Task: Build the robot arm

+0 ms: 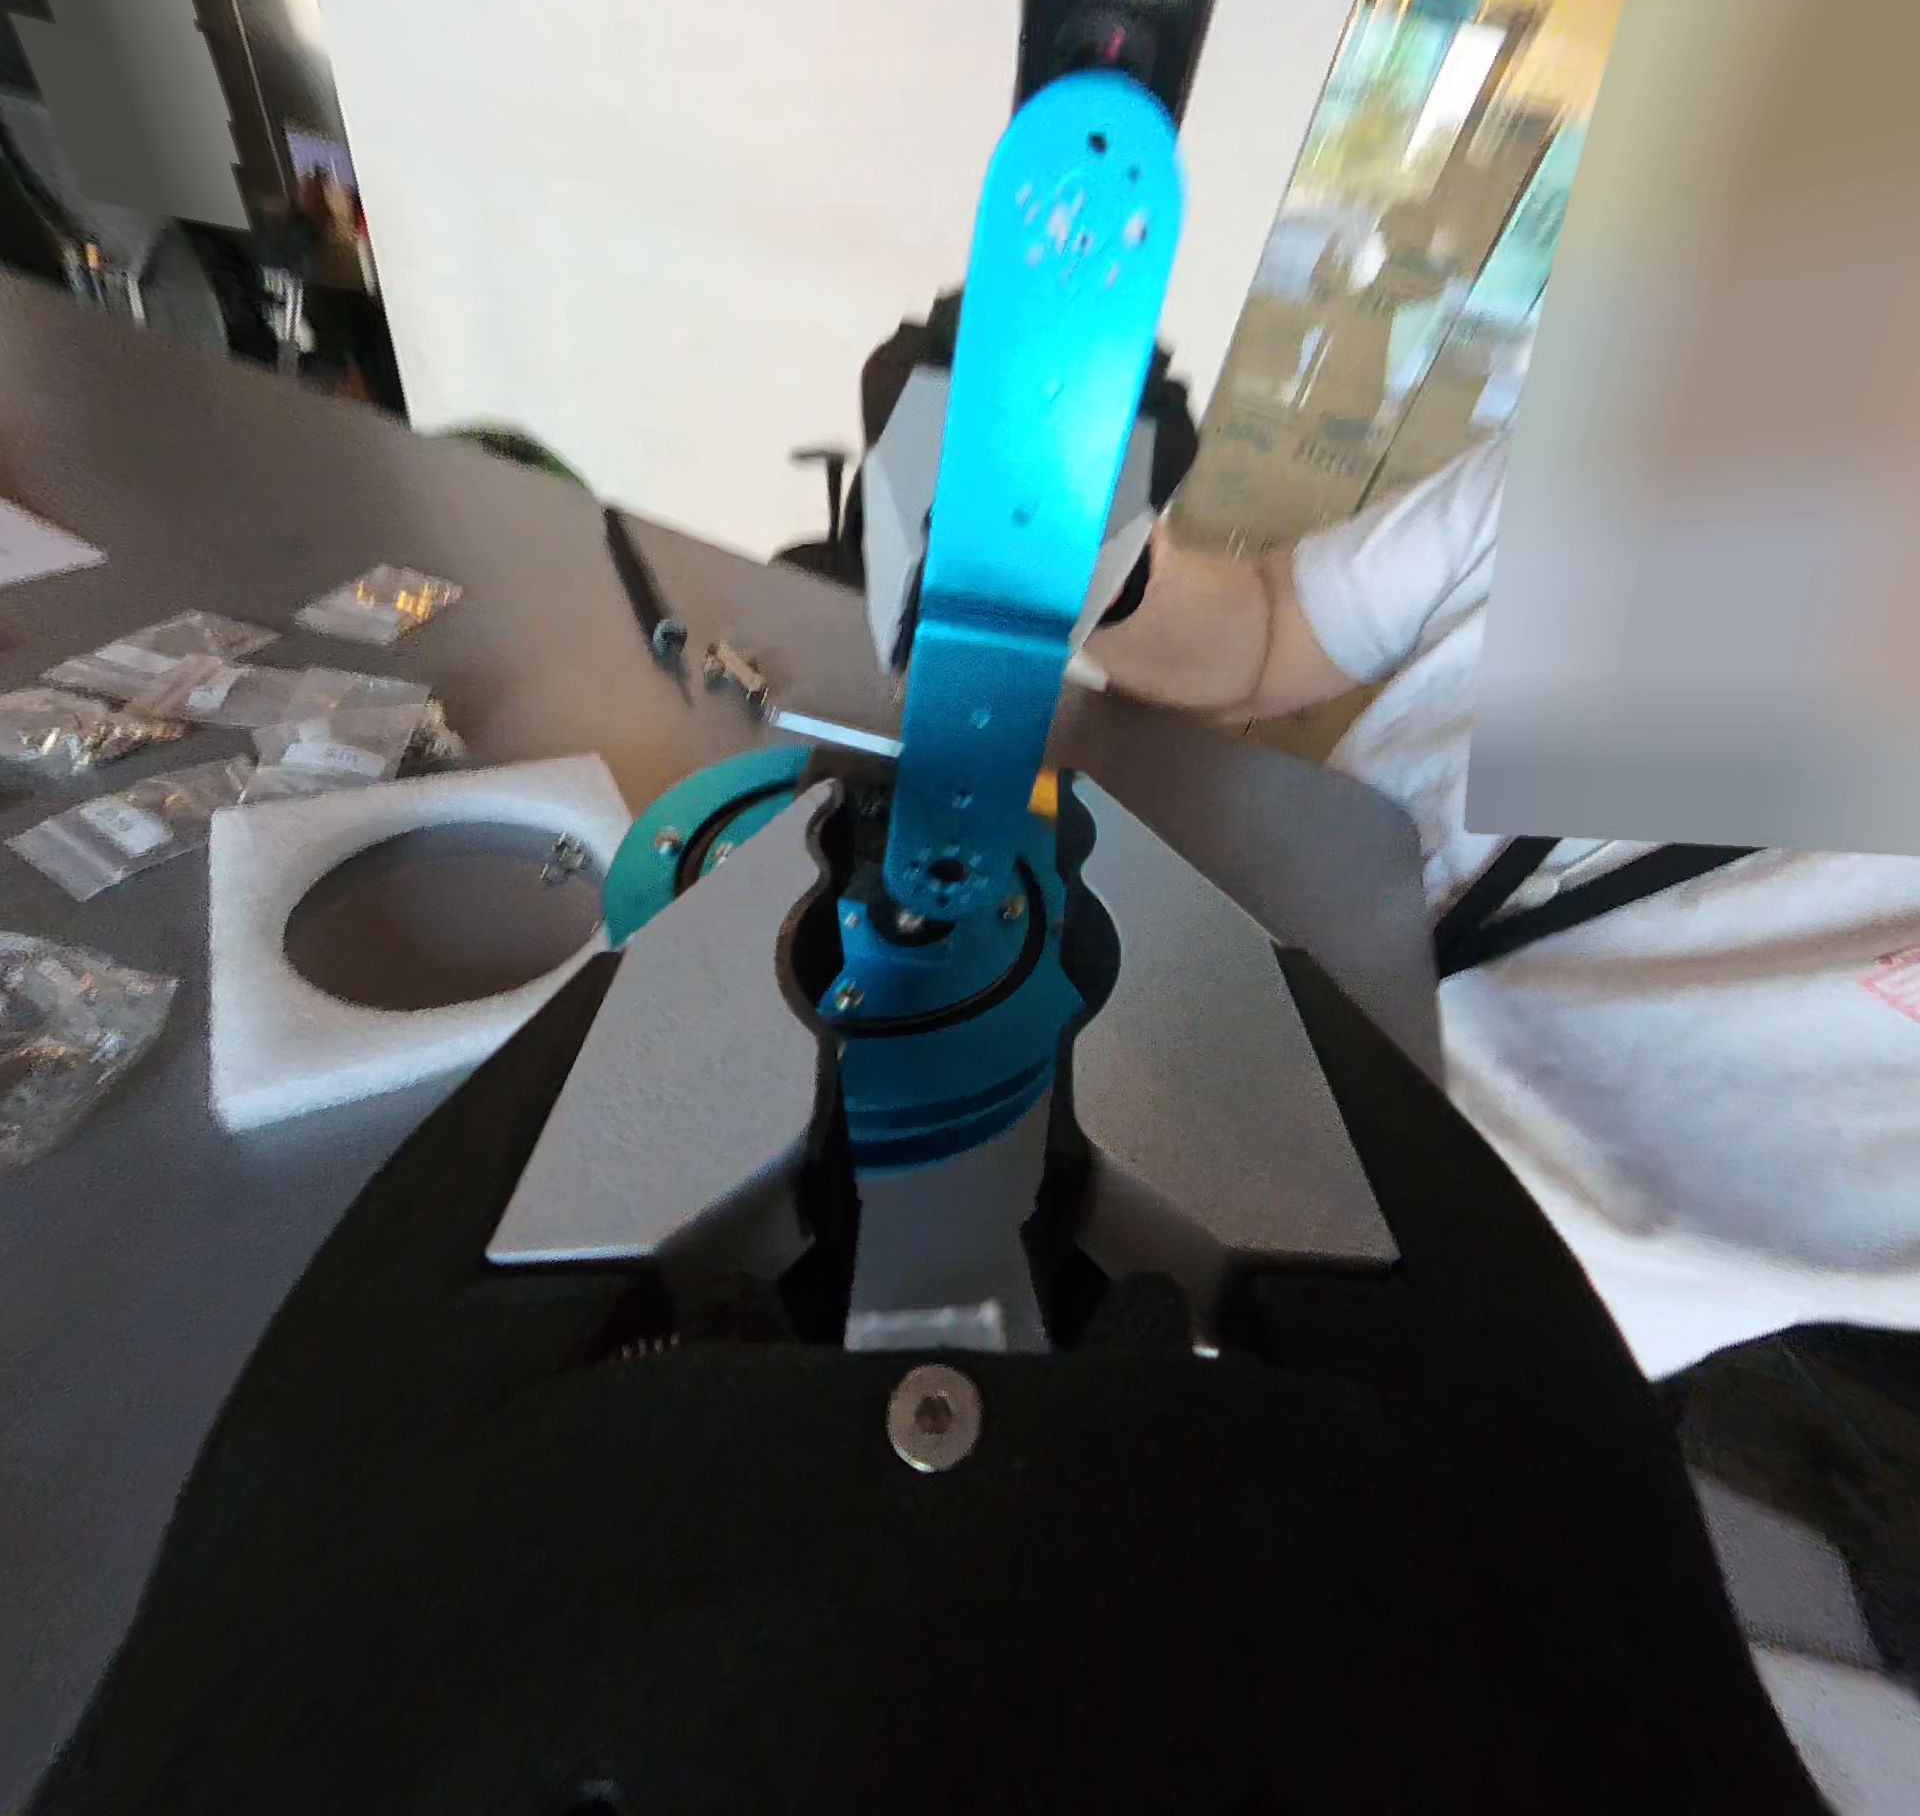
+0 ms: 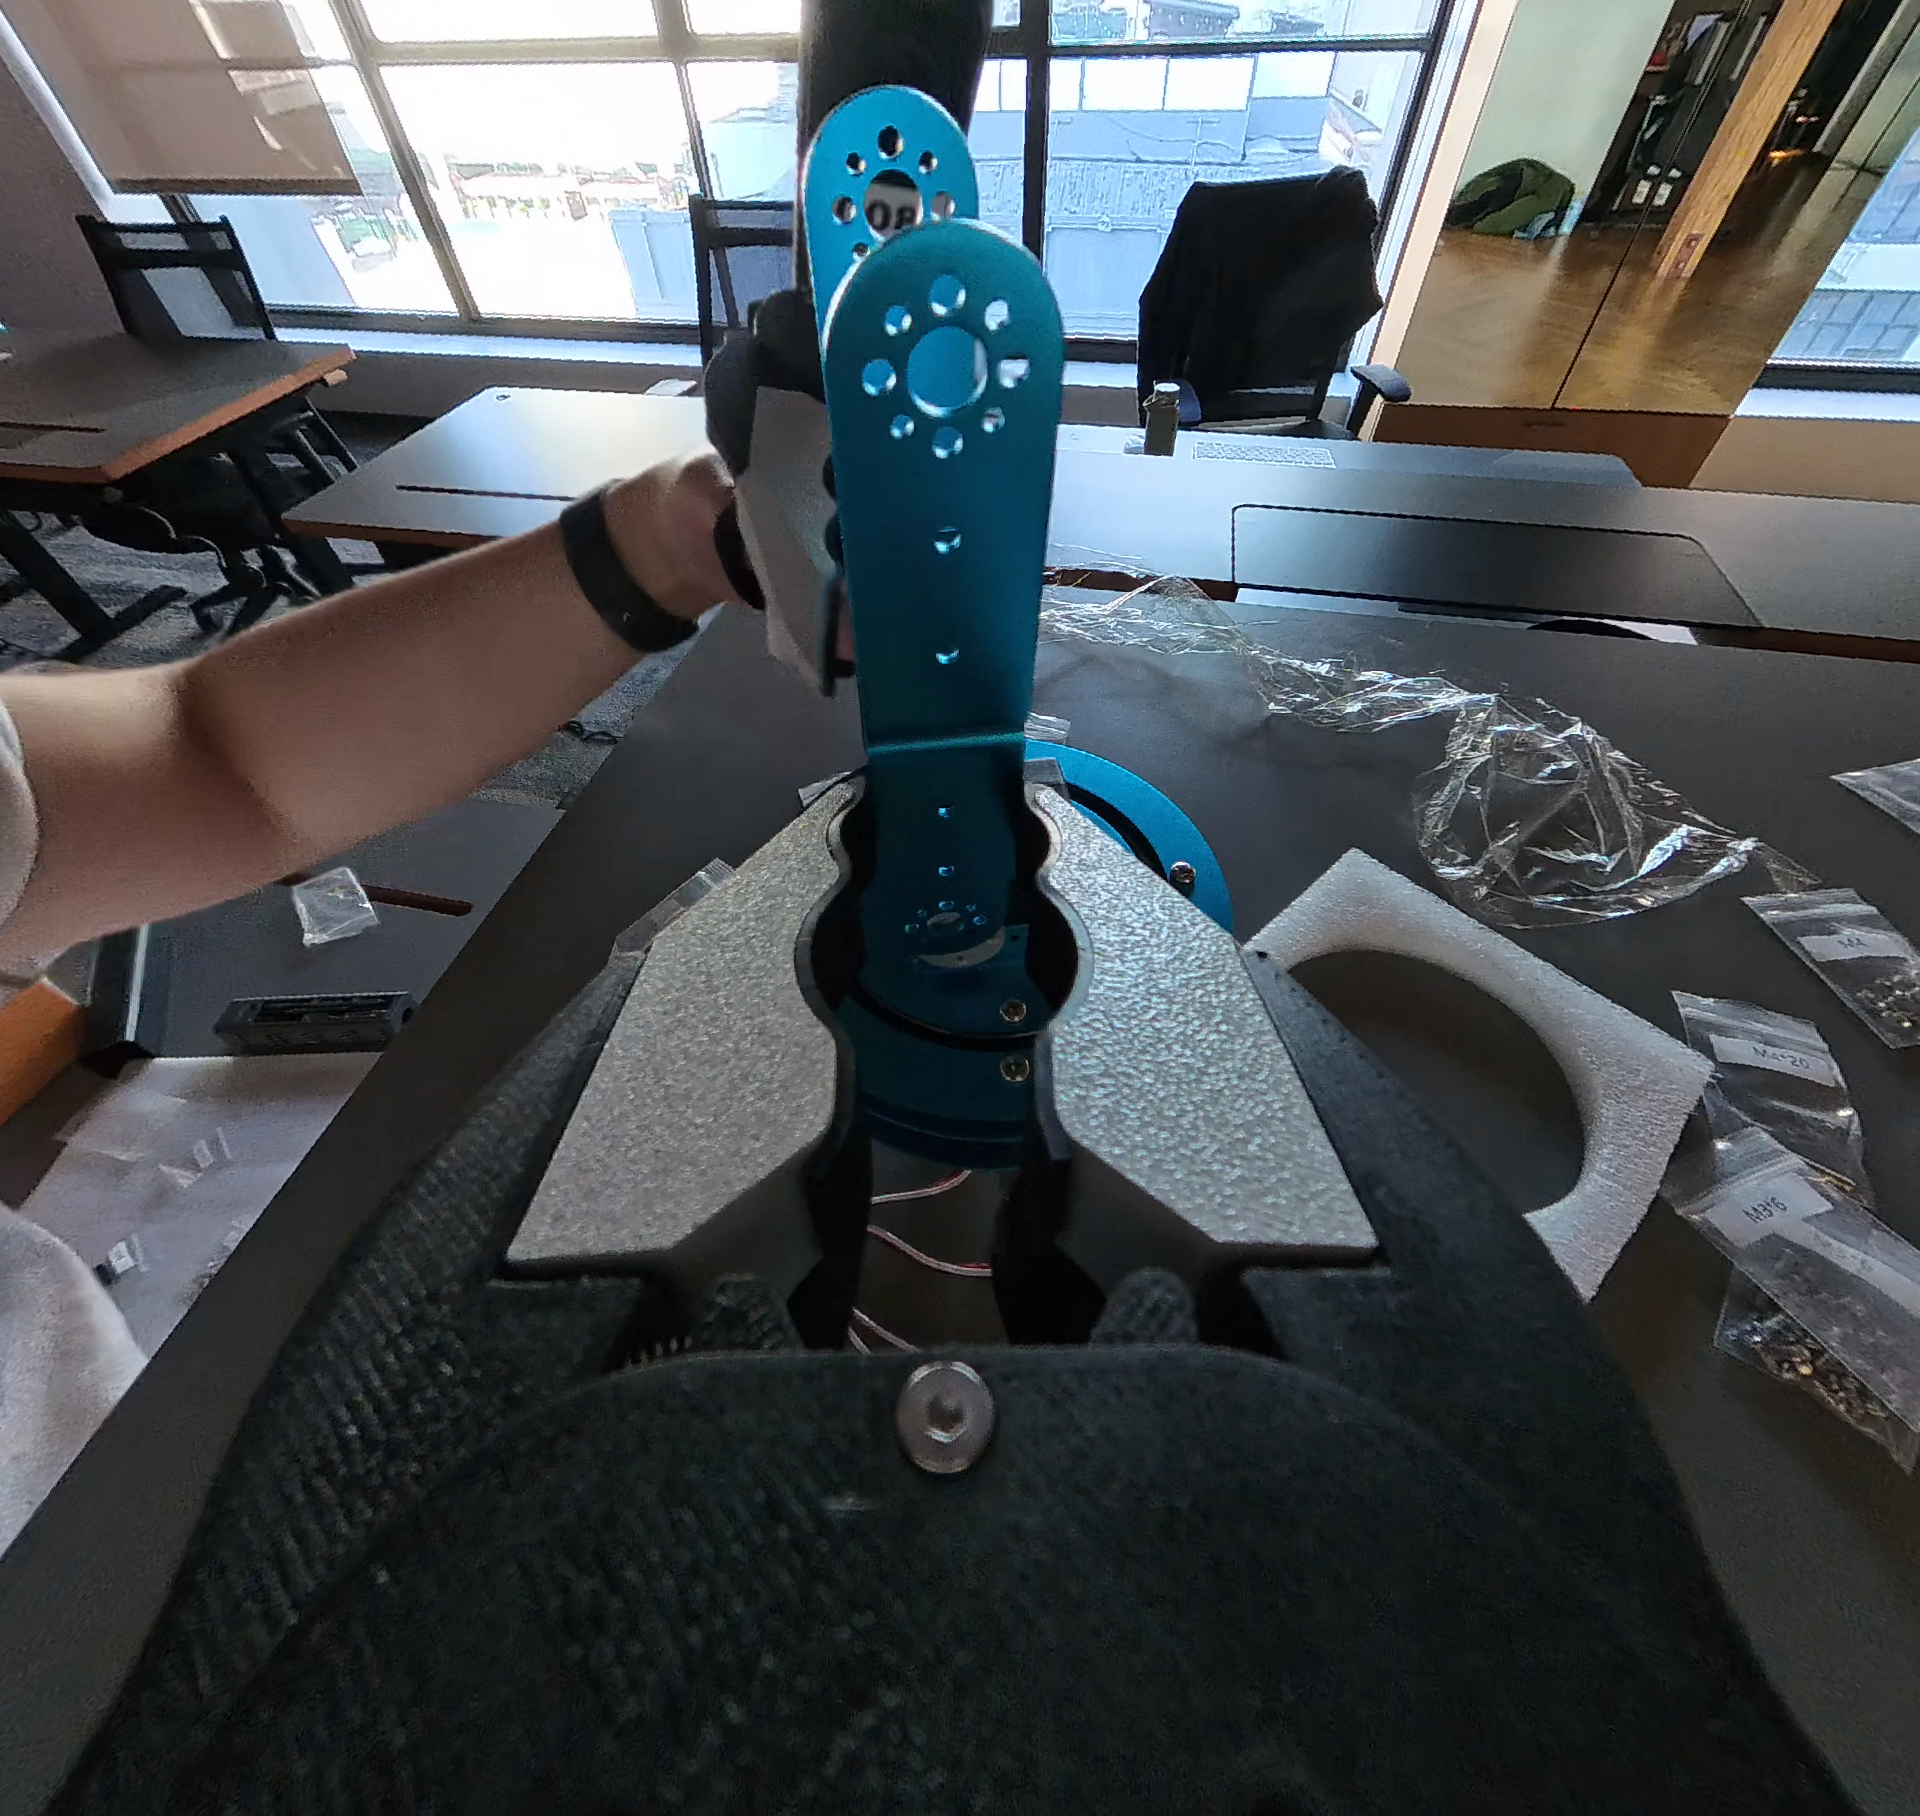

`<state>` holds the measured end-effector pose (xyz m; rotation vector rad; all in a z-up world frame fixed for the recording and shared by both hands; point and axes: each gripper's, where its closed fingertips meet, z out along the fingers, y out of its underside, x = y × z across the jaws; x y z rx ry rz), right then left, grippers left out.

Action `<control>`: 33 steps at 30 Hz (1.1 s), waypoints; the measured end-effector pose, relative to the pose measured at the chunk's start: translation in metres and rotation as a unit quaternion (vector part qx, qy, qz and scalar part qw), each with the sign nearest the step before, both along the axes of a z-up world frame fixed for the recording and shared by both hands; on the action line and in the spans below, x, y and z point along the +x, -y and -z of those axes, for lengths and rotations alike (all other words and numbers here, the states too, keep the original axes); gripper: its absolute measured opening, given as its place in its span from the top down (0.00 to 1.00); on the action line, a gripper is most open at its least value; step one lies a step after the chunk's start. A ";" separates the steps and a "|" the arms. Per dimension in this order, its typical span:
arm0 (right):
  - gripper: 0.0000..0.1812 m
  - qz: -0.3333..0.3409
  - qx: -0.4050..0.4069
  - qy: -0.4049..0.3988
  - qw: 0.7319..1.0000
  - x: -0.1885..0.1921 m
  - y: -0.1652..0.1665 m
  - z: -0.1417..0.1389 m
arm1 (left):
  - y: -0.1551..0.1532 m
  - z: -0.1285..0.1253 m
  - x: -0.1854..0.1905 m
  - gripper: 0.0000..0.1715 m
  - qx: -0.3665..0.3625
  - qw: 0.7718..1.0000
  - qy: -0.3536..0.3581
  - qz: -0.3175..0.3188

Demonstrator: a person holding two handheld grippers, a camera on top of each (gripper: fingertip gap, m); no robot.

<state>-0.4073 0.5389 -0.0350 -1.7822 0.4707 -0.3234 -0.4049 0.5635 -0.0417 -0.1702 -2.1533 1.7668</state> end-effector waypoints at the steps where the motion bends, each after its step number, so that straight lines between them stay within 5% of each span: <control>1: 0.86 0.002 0.001 -0.003 1.000 0.000 0.000 0.000 | -0.001 0.007 0.002 0.80 0.027 0.999 0.019 0.005; 7: 0.86 0.028 -0.021 0.014 0.999 -0.002 0.000 0.001 | -0.004 0.014 -0.005 0.86 0.054 0.992 0.067 0.094; 18: 0.87 0.162 -0.034 -0.001 0.986 -0.001 0.000 0.002 | -0.006 0.010 -0.004 0.86 0.037 0.976 0.033 0.212; 29: 0.83 0.276 -0.012 0.004 0.961 0.004 0.005 -0.001 | -0.005 0.010 -0.002 0.87 0.048 0.969 0.034 0.240; 33: 0.77 0.390 -0.004 0.031 0.920 -0.003 0.024 -0.010 | -0.006 0.011 -0.002 0.87 0.053 0.966 0.038 0.250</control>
